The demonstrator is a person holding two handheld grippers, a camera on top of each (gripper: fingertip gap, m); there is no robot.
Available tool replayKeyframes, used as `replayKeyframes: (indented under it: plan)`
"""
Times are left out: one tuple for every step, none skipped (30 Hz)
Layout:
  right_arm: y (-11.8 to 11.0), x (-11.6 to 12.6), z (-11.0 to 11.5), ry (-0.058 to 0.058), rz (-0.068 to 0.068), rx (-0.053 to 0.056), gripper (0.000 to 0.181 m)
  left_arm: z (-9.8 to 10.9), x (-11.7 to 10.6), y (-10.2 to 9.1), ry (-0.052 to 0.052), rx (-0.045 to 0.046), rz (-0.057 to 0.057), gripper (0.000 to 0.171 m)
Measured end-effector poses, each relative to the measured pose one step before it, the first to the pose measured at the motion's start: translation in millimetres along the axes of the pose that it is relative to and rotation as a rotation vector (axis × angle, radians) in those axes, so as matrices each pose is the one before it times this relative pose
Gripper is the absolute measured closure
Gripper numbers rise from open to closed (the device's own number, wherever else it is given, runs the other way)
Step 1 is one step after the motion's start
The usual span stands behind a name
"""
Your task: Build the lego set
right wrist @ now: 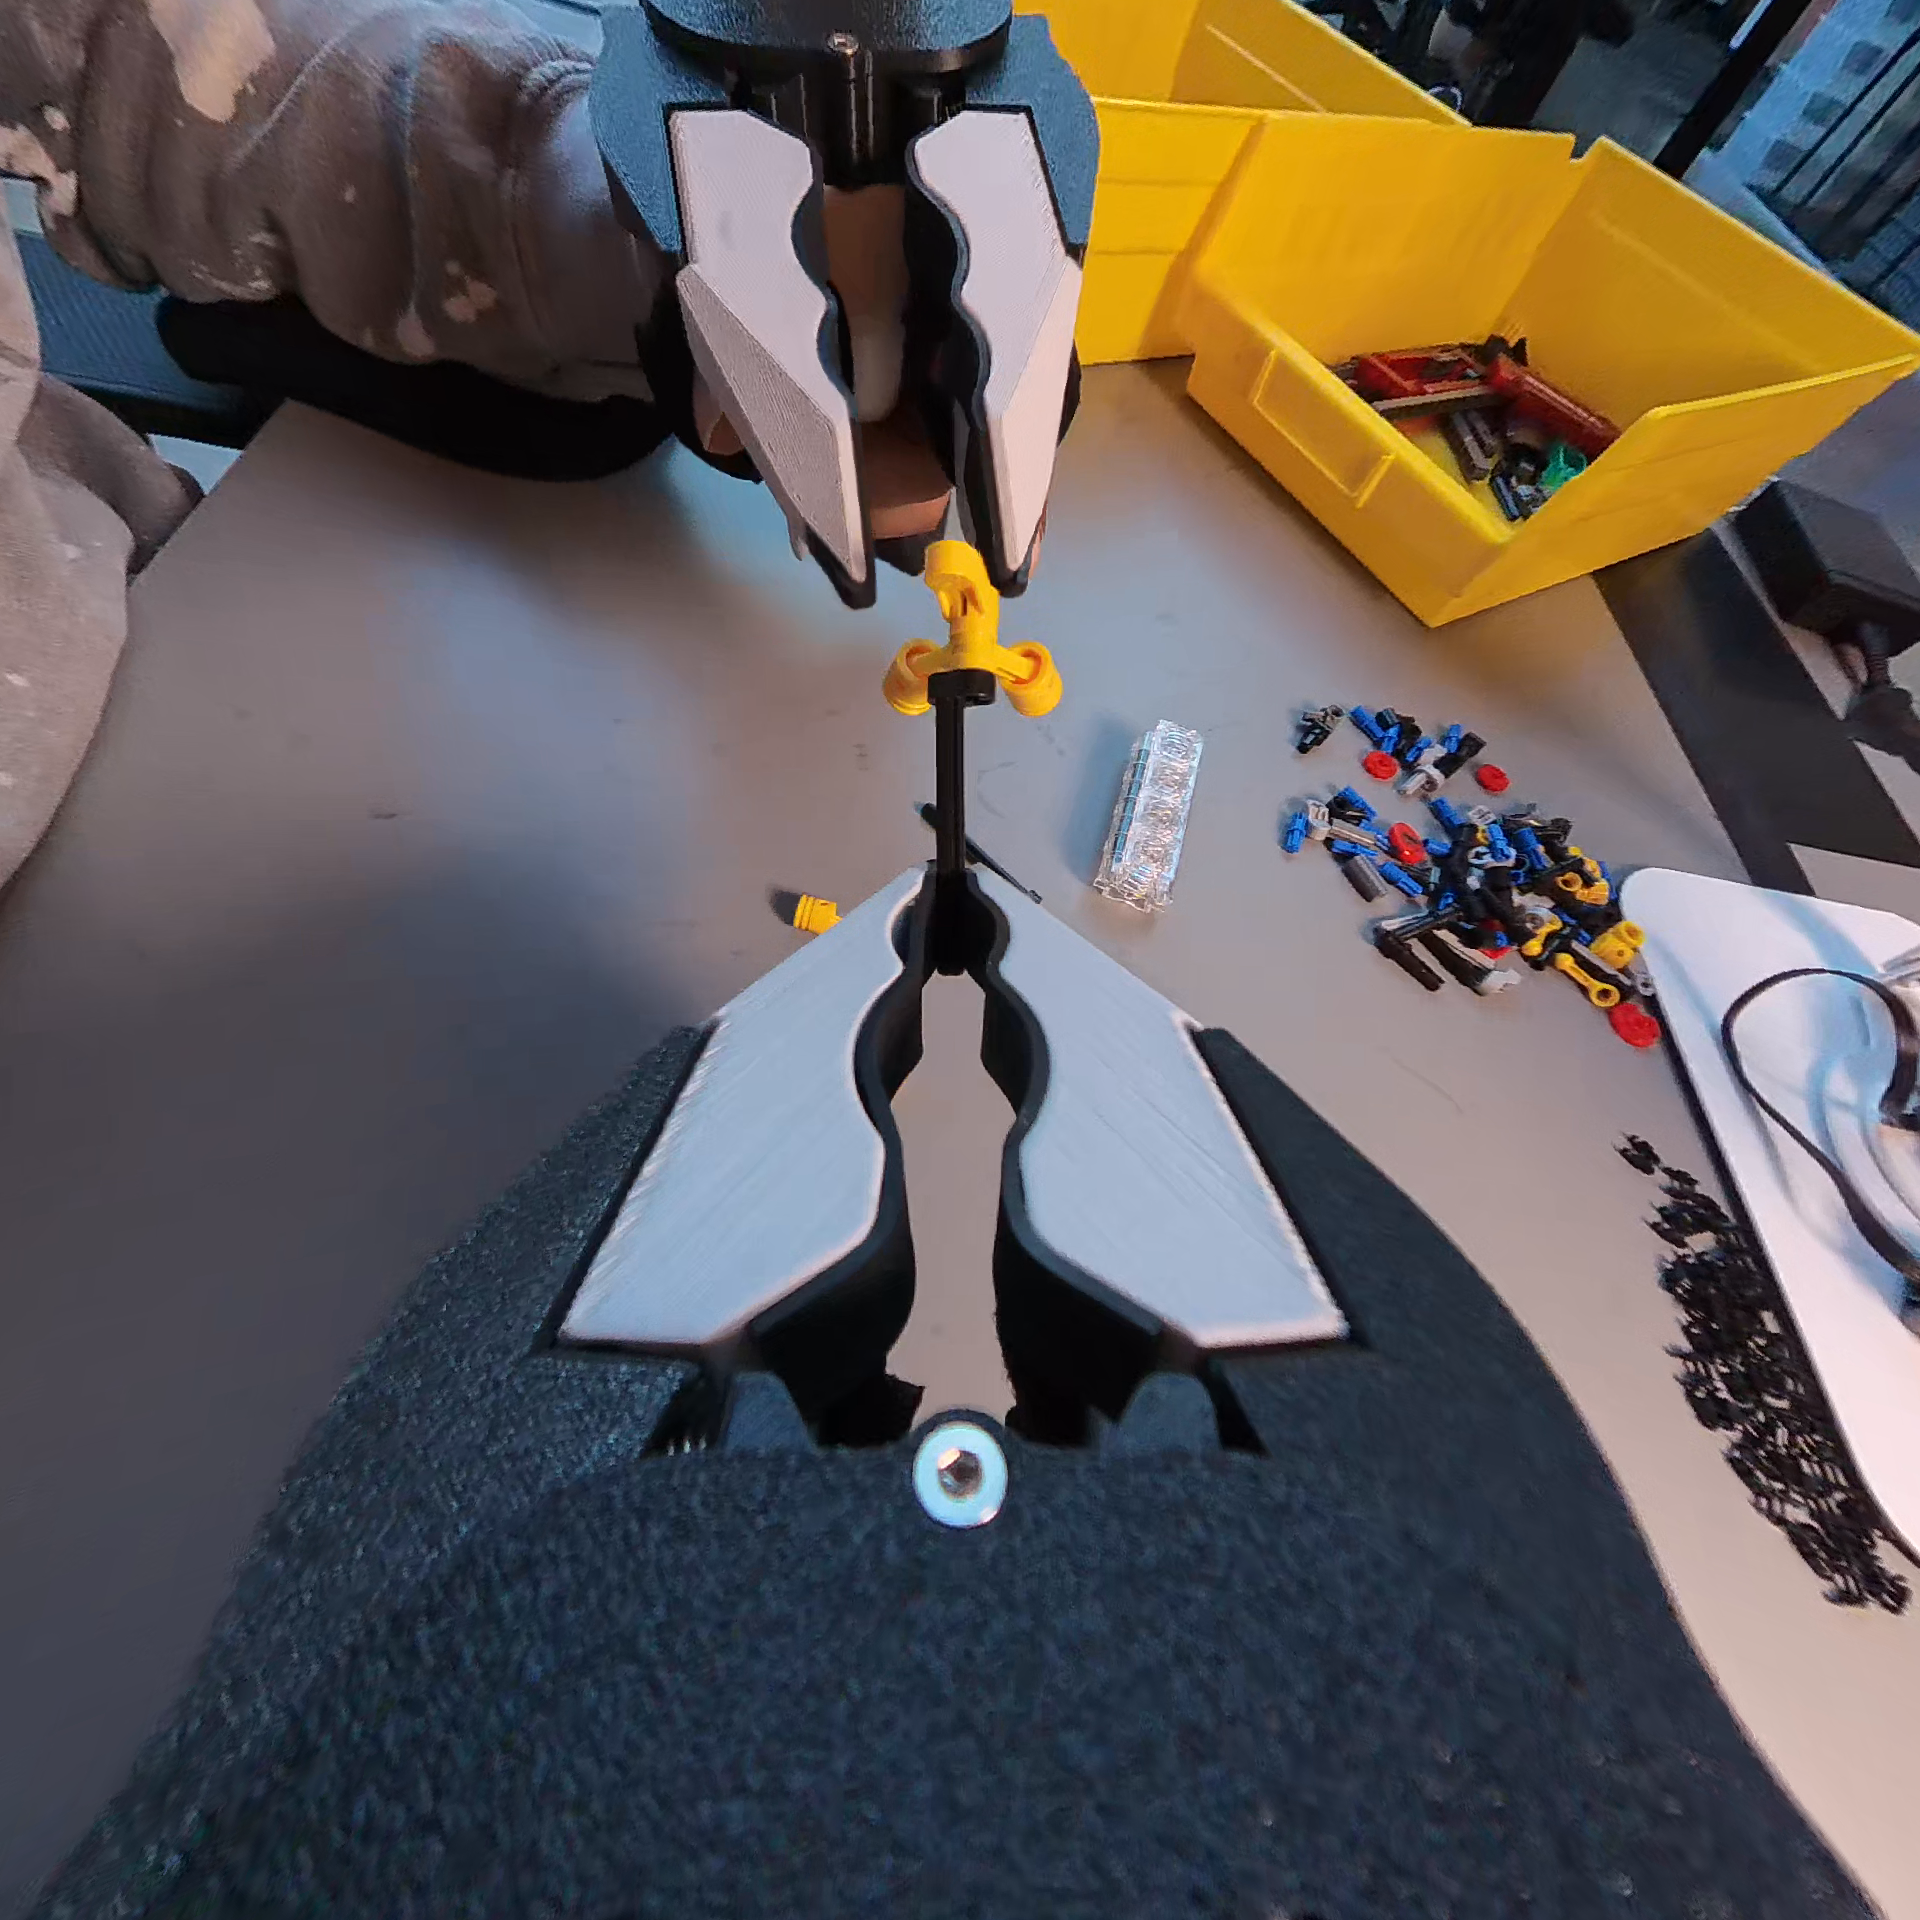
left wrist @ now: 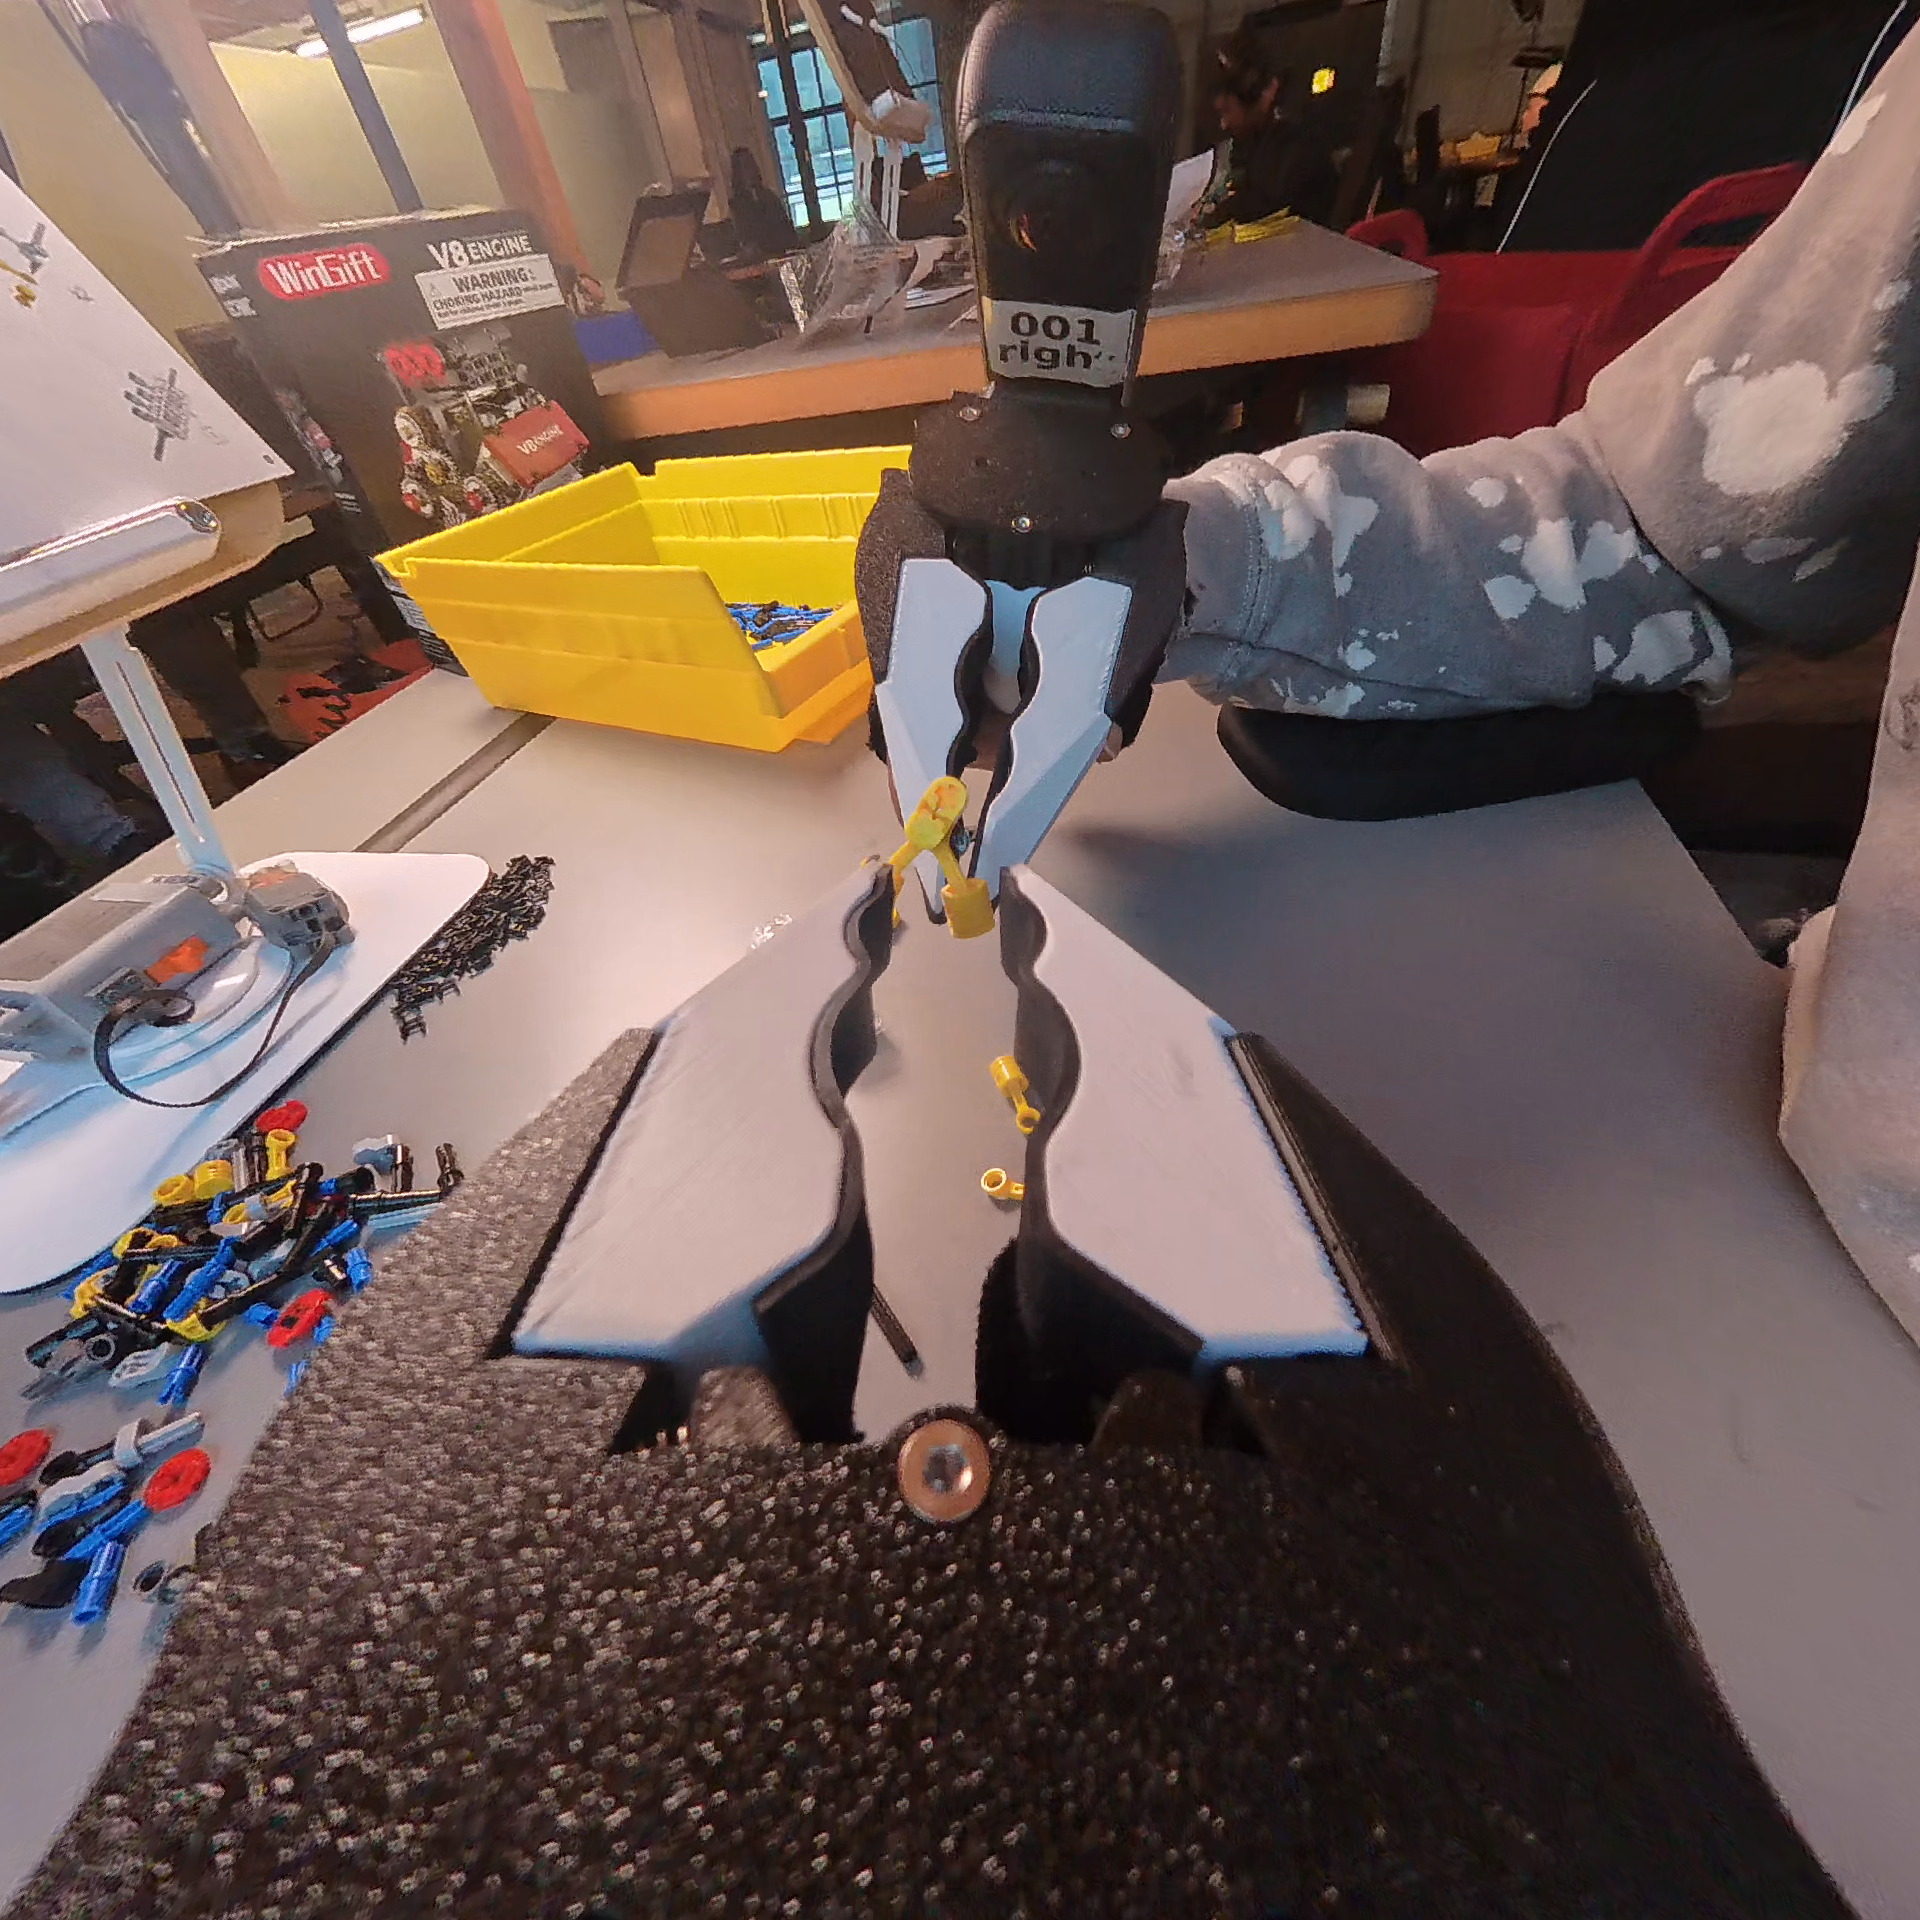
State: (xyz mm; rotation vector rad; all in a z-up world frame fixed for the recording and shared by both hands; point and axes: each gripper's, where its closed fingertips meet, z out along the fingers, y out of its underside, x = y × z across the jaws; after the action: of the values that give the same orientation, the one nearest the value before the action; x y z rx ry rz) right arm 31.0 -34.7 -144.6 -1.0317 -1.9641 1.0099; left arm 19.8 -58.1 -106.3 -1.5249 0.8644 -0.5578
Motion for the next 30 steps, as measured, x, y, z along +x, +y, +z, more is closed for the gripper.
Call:
replayKeyframes:
  plan:
    - [0.40,1.23,0.47,0.0089,-0.0047,-0.0027,0.178,-0.03,-0.24,-0.65,0.0012,0.00388,-0.0105,0.152]
    - [0.65,1.43,0.61,0.0118,-0.0070,-0.0058,0.178,0.03,-0.90,-0.48,-0.0010,0.00309,-0.0167,0.154]
    - [0.55,1.11,0.52,0.0107,-0.0088,-0.0064,0.178,-0.03,-1.53,-0.57,-0.0031,0.00345,-0.0220,0.155]
    - [0.19,1.76,0.42,0.0150,-0.0095,-0.0050,0.178,-0.28,-1.79,-0.87,-0.0018,0.00528,-0.0273,0.155]
    - [0.12,1.75,0.44,0.0155,-0.0099,-0.0048,0.178,-0.14,-2.03,-0.69,-0.0021,0.00472,-0.0335,0.155]
    - [0.24,1.98,0.34,0.0165,-0.0088,-0.0052,0.178,-0.04,-1.87,-0.33,0.0006,0.00392,-0.0366,0.155]
    - [0.49,2.72,0.56,0.0209,-0.0109,-0.0070,0.178,0.18,-2.02,-0.14,-0.0011,0.00493,-0.0352,0.155]
    - [1.02,2.36,0.69,0.0204,-0.0141,-0.0092,0.178,0.42,-1.89,-0.30,-0.0032,0.00666,-0.0294,0.155]
    - [1.14,1.46,0.81,0.0151,-0.0141,-0.0109,0.179,0.67,-1.31,0.22,-0.0015,0.00374,-0.0242,0.155]
    - [0.95,1.24,1.01,0.0145,-0.0136,-0.0098,0.178,1.13,-1.21,1.06,-0.0037,-0.00209,-0.0182,0.155]
    - [1.10,0.59,1.13,0.0102,-0.0116,-0.0107,0.179,1.47,-0.54,1.87,-0.0021,-0.00704,-0.0097,0.155]
    - [1.10,-0.51,1.25,0.0028,-0.0085,-0.0111,0.179,1.52,-0.20,2.02,-0.0009,-0.00798,-0.0053,0.156]
    - [1.72,0.00,1.13,0.0058,-0.0095,-0.0131,0.179,1.19,-0.71,1.22,-0.0059,-0.00368,-0.0038,0.156]
    - [1.39,0.01,0.89,0.0041,-0.0059,-0.0097,0.179,0.57,-0.58,0.96,-0.0032,-0.00361,-0.0031,0.156]
    - [1.02,-0.46,0.54,-0.0017,0.0001,-0.0061,0.179,0.18,-0.73,0.95,-0.0014,-0.00603,-0.0045,0.157]
    - [0.24,0.18,0.26,0.0017,0.0012,-0.0014,0.179,-0.01,-1.04,0.62,-0.0028,-0.00356,-0.0056,0.157]
    - [0.03,0.65,0.04,0.0032,0.0000,-0.0009,0.179,-0.11,-0.78,0.10,-0.0003,-0.00051,-0.0078,0.157]
    - [0.21,0.06,0.05,0.0012,-0.0028,-0.0030,0.179,-0.01,-0.10,0.05,0.0031,0.00060,-0.0089,0.157]
    - [0.34,0.24,0.16,0.0038,-0.0057,-0.0046,0.179,0.10,-0.28,0.14,0.0014,0.00075,-0.0071,0.157]
    - [0.45,0.39,0.19,0.0054,-0.0054,-0.0049,0.179,0.11,-0.58,0.17,-0.0010,0.00065,-0.0055,0.157]
    - [0.56,-0.46,0.16,-0.0010,-0.0036,-0.0050,0.179,0.22,0.08,0.09,0.0030,0.00114,-0.0061,0.157]
    - [0.39,-0.50,0.09,-0.0015,-0.0029,-0.0022,0.179,0.12,0.33,-0.32,0.0049,0.00328,-0.0084,0.157]
    - [0.11,0.12,0.20,0.0024,-0.0030,-0.0010,0.179,0.12,0.19,-0.40,0.0044,0.00362,-0.0094,0.156]
    - [0.19,-0.16,0.07,0.0002,-0.0028,-0.0021,0.179,0.21,-0.02,0.34,0.0033,-0.00059,-0.0086,0.156]
    - [0.34,-0.04,0.20,0.0010,-0.0038,-0.0036,0.179,0.38,-0.26,0.67,0.0015,-0.00243,-0.0075,0.156]
    - [0.19,0.07,0.17,0.0034,-0.0057,-0.0027,0.179,0.31,-0.03,0.50,0.0022,-0.00077,-0.0063,0.156]
    - [0.15,-0.49,0.16,-0.0004,-0.0041,-0.0032,0.179,0.40,0.45,0.12,0.0039,0.00077,-0.0071,0.156]
    - [0.05,-0.41,0.23,-0.0002,-0.0037,-0.0021,0.179,0.52,0.23,0.17,0.0030,-0.00018,-0.0090,0.156]
    - [0.21,0.09,0.12,0.0032,-0.0051,-0.0037,0.179,0.25,-0.18,0.16,0.0007,-0.00073,-0.0082,0.157]
    - [0.34,0.19,-0.13,0.0018,-0.0022,-0.0027,0.179,0.24,-0.27,0.29,-0.0002,-0.00209,-0.0055,0.157]
